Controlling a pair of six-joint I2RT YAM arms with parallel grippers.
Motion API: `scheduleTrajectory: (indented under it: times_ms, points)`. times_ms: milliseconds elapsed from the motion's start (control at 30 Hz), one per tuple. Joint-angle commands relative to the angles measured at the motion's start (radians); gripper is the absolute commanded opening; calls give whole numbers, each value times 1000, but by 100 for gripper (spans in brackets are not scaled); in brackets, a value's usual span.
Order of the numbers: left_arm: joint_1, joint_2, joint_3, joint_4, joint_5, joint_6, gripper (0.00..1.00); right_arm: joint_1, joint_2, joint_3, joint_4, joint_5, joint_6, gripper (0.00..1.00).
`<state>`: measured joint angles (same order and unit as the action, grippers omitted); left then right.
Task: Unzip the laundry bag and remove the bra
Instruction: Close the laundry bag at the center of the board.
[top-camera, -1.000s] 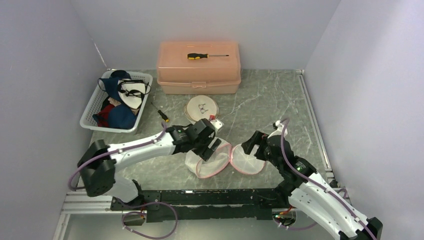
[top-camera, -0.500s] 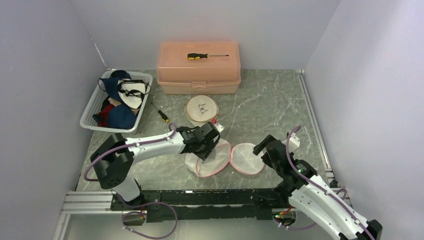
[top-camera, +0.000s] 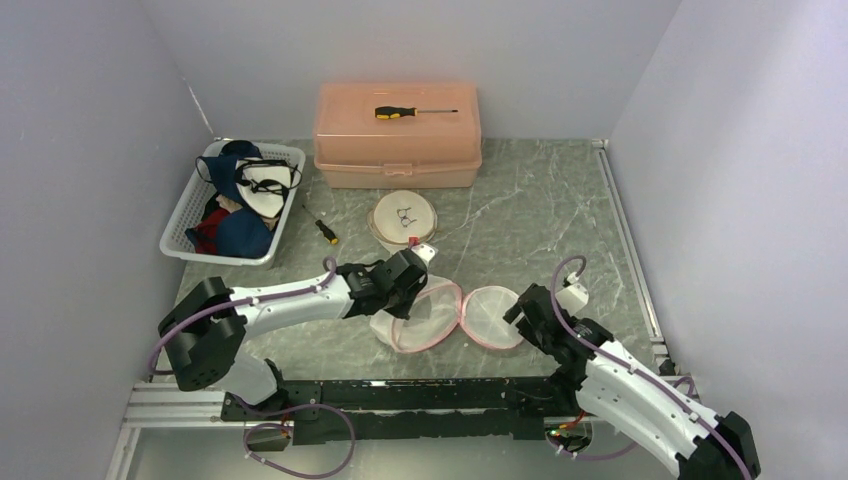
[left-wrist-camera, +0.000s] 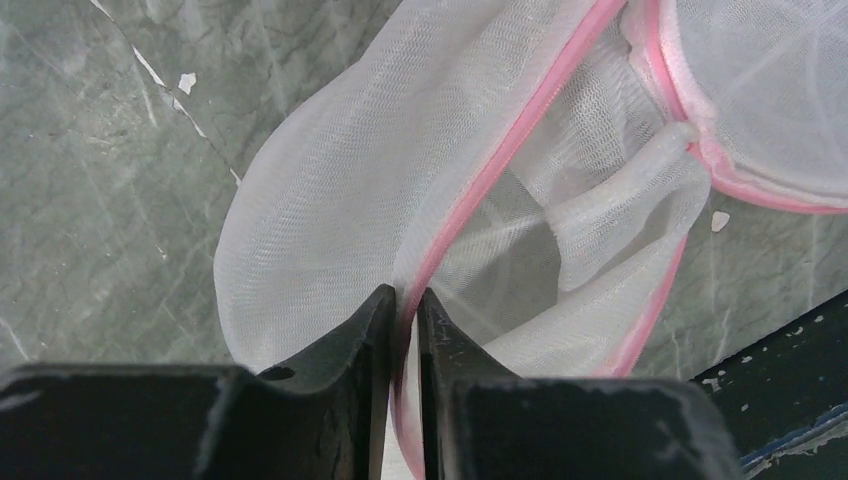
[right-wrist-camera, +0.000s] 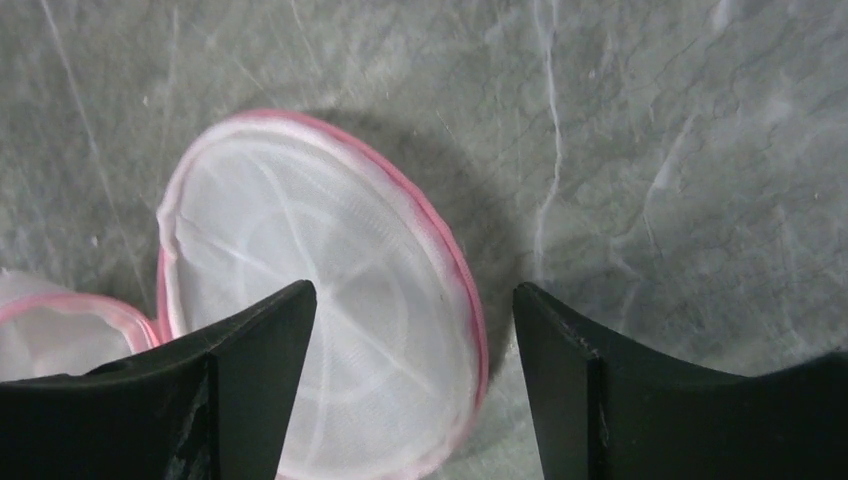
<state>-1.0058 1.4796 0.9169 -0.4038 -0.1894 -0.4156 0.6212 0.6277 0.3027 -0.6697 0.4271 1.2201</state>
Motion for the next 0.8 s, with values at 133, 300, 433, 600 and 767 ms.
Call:
scheduleTrajectory:
  times_ms: [133, 300, 433, 600, 767]
  points:
    - [-6, -34, -24, 65, -16, -56, 8, -1, 10, -77, 168, -73, -3, 47]
    - [-6, -78, -51, 85, -49, -80, 3, 6, -63, -10, 162, -45, -99, 0]
    - [-5, -153, -55, 90, -104, -95, 3, 11, -94, 169, 113, 20, -265, 0]
    - [-5, -248, -19, 97, -182, -82, 3, 11, -56, 424, 137, -29, -540, 0]
    - [-6, -315, 35, 136, -247, -51, 3, 12, 29, 628, 165, -169, -684, 0]
